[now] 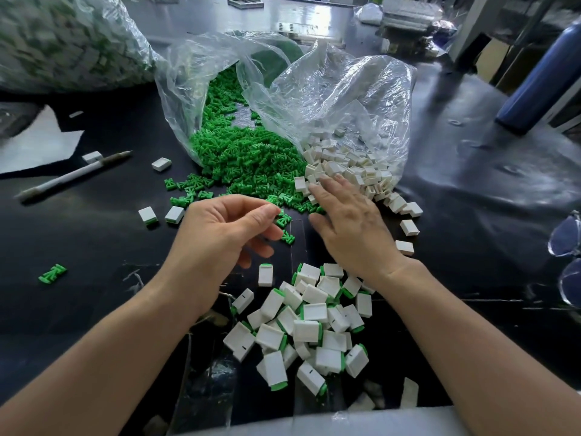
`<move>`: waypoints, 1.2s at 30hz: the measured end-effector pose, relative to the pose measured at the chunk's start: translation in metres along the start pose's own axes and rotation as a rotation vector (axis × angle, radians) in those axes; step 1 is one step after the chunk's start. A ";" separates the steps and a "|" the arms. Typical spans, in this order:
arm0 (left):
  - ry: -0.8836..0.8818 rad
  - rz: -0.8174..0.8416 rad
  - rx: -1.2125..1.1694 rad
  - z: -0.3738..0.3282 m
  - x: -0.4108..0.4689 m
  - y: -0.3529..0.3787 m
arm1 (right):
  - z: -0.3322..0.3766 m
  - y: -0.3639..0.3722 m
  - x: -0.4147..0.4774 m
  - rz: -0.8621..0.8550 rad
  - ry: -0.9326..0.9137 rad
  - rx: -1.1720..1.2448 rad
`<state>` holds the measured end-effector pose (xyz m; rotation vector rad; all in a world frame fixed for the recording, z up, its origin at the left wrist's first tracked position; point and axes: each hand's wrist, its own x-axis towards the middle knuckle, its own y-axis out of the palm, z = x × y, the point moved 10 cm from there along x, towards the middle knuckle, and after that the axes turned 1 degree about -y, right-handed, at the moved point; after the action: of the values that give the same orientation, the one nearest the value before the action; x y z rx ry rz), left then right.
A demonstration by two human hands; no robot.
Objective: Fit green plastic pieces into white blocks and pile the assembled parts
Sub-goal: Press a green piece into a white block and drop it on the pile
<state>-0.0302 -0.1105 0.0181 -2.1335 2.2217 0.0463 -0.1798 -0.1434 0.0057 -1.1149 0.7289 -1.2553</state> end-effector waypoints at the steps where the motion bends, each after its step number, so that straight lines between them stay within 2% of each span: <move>1: -0.001 -0.005 -0.009 0.000 0.001 -0.001 | 0.001 0.006 0.001 0.042 -0.019 -0.024; 3: 0.001 -0.008 -0.015 0.001 0.001 -0.001 | 0.002 0.012 0.002 0.075 -0.033 -0.039; 8: 0.001 0.001 -0.021 0.001 0.002 -0.001 | 0.006 -0.017 -0.002 -0.181 -0.055 0.022; 13: -0.008 0.003 -0.026 0.002 0.002 -0.001 | 0.002 -0.004 -0.001 -0.094 -0.050 -0.038; 20: -0.004 0.017 -0.026 0.001 0.001 0.001 | -0.001 -0.012 -0.001 -0.167 -0.033 -0.010; 31: -0.022 0.016 0.000 0.005 0.001 0.001 | 0.004 -0.023 -0.006 -0.228 -0.027 0.221; 36: 0.003 -0.013 0.019 0.002 0.001 0.000 | 0.014 -0.040 -0.015 -0.343 -0.075 0.509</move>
<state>-0.0300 -0.1114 0.0160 -2.1394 2.2010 0.0208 -0.1847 -0.1228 0.0454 -0.8742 0.1391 -1.5671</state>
